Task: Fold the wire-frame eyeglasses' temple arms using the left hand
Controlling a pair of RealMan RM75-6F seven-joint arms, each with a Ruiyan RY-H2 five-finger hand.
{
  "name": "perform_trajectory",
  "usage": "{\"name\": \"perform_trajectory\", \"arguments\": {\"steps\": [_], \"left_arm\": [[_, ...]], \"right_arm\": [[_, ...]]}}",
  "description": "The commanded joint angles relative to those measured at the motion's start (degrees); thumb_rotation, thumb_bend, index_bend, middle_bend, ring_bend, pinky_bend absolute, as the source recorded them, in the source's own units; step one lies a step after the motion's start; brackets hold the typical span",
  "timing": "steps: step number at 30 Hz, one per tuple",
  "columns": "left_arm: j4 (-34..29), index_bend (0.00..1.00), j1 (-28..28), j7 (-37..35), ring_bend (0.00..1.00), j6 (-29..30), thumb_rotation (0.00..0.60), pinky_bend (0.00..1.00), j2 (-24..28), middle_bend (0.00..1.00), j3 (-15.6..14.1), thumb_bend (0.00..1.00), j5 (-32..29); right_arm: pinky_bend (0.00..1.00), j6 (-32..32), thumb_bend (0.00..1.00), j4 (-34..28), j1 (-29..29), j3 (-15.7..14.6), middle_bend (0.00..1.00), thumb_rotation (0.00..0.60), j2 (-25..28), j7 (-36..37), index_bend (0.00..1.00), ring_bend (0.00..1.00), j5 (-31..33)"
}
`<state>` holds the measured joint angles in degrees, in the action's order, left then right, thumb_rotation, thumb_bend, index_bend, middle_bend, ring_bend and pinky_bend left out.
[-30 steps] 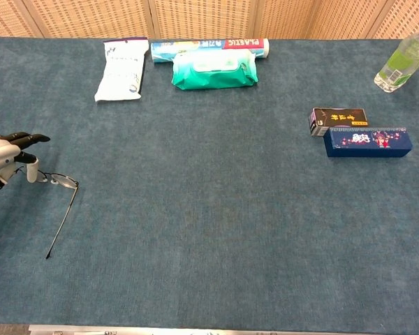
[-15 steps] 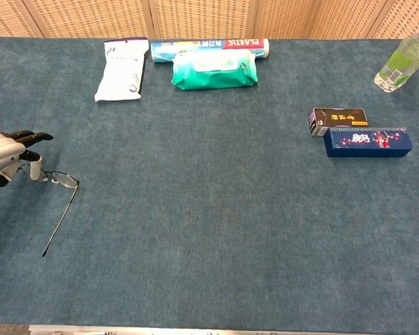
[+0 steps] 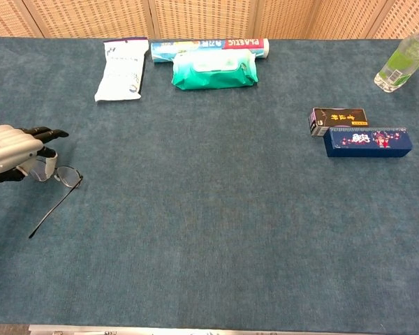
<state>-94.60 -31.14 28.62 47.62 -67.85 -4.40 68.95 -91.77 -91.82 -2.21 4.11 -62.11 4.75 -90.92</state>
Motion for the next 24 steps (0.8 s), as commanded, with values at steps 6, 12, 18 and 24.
{"name": "perform_trajectory", "arguments": {"steps": [6,12,18,24], "left_arm": [[-0.2,0.42,-1.4,1.7,0.0,0.0,0.6,0.18,-1.2,0.0,0.4,1.0,-1.0],[-1.4,0.42,-1.4,2.5,0.0,1.1,0.6,0.18,-0.7,0.0,0.0,1.0,-1.3],[-2.7,0.43,-1.2,2.9,0.0,2.3,0.6,0.18,0.2,0.0,-0.4,1.0,-1.4],[-2.9,0.43,-1.1,2.7,0.0,2.7,0.6,0.18,0.4,0.0,-0.8,1.0,-1.5]], "right_arm": [[0.39,-0.2,0.36,-0.1,0.1,0.1,0.43,0.6,0.3,0.4,0.52,0.26,0.0],[0.39,-0.6,0.36,-0.1,0.3,0.0,0.43,0.6,0.4,0.7,0.52,0.26,-0.4],[0.39,-0.6,0.36,-0.3,0.3,-0.2,0.43,0.6,0.4,0.6,0.52,0.26,-0.6],[0.39,-0.6,0.36,-0.3,0.3,-0.2,0.43,0.6,0.3,0.5,0.52,0.26,-0.6]]}}
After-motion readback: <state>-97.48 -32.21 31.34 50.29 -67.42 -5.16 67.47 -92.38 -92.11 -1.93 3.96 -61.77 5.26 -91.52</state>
